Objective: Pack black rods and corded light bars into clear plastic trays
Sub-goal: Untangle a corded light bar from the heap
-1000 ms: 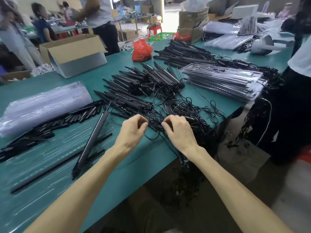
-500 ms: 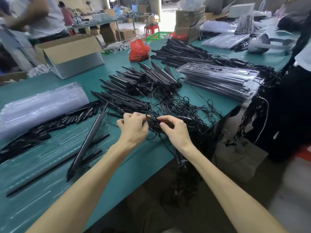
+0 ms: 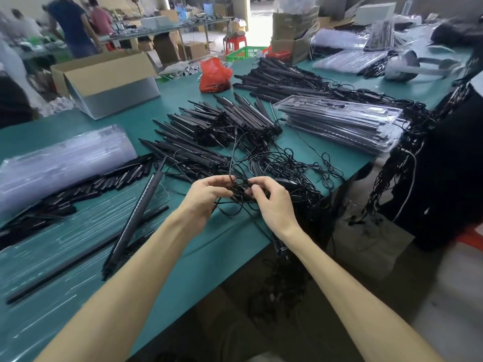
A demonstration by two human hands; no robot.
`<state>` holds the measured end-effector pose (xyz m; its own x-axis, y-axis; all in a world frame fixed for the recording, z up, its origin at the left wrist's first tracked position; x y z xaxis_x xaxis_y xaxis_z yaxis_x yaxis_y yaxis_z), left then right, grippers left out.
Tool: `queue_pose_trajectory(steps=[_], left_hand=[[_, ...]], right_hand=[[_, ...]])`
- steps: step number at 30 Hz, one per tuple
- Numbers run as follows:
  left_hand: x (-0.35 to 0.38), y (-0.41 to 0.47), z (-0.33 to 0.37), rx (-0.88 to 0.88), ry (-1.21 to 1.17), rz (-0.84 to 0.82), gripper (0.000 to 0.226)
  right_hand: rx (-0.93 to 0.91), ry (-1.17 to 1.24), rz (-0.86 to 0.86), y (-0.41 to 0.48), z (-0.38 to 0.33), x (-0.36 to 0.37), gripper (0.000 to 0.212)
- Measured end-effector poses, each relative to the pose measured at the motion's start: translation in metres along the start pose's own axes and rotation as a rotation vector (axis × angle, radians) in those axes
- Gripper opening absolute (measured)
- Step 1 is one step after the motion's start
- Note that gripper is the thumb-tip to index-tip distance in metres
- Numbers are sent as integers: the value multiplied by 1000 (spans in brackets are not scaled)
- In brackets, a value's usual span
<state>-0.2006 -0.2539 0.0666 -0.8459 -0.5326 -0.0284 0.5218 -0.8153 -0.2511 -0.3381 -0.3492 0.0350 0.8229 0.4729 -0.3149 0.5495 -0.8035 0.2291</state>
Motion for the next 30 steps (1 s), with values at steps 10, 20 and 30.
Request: queue_pose_trajectory(steps=[10,20,30], left_hand=[[-4,-8,6,279,447,97,42],[-8,-3,3,381,1049,115,27],[-6,-8,15,445,949,256,20]], right_hand=[[-39,-103,-50,-4,-4,4,16],[-245,-288,-153,-10,-7,17,34],[-444,-496,9,-24,-20,10,42]])
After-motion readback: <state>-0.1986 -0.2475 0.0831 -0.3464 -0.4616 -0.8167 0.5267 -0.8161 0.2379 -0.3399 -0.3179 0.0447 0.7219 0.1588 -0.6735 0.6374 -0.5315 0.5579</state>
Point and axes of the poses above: each hand's wrist, its own y-axis towards the middle knuckle, its own x-axis out of the palm, z = x × y, the point moved 4 cm from there along y, towards the middle knuckle, and after that the axes turned 3 degrees about -z, right-handed, at the moved point
